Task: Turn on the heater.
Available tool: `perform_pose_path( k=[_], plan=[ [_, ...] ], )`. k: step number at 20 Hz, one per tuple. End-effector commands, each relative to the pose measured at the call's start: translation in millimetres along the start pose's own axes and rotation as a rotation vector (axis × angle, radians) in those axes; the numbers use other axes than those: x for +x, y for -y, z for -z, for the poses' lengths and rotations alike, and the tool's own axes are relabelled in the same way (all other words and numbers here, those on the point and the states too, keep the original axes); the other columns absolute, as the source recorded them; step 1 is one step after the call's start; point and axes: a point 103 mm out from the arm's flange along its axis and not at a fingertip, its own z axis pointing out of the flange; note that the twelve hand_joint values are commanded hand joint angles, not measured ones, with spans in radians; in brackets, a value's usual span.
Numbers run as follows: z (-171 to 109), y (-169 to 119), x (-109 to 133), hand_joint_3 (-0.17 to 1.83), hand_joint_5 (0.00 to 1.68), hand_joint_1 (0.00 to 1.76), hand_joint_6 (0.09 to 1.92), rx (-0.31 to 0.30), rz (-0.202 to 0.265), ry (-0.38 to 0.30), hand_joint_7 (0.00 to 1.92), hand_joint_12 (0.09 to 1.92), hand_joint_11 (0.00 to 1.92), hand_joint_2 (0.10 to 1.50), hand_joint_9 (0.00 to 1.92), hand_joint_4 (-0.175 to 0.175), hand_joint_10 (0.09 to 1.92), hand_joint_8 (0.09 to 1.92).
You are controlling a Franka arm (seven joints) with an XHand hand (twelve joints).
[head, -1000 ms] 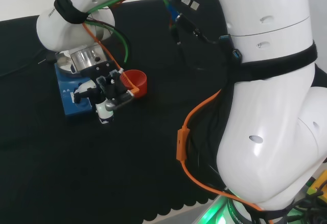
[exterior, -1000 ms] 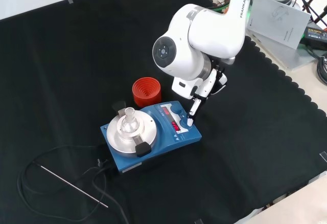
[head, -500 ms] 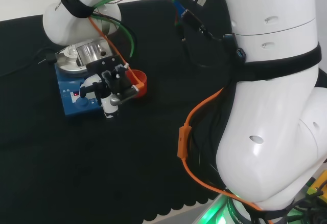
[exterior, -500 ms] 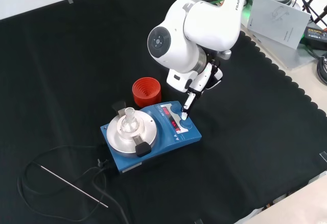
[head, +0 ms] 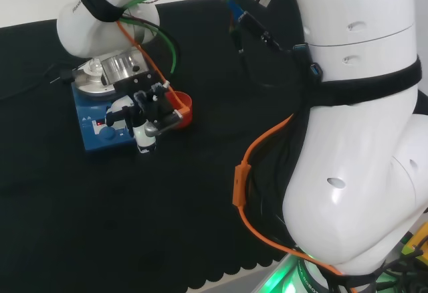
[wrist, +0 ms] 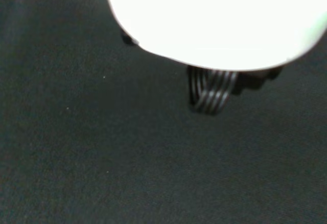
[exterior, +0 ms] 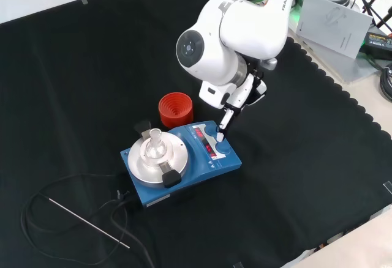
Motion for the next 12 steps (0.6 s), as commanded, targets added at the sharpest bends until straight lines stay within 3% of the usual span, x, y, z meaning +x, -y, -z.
perform_pose_path(
  k=[1, 12],
  plan=[
    [16, 14, -14, 1.83, 0.05, 1.49, 0.37, -0.028, -0.036, 0.005, 1.32, 1.36, 1.41, 0.19, 1.61, -0.040, 1.41, 1.57],
    [35, 54, -46, 1.83, 0.06, 1.49, 0.37, -0.091, -0.116, -0.045, 1.32, 1.36, 1.41, 0.19, 1.61, -0.042, 1.41, 1.57]
  ],
)
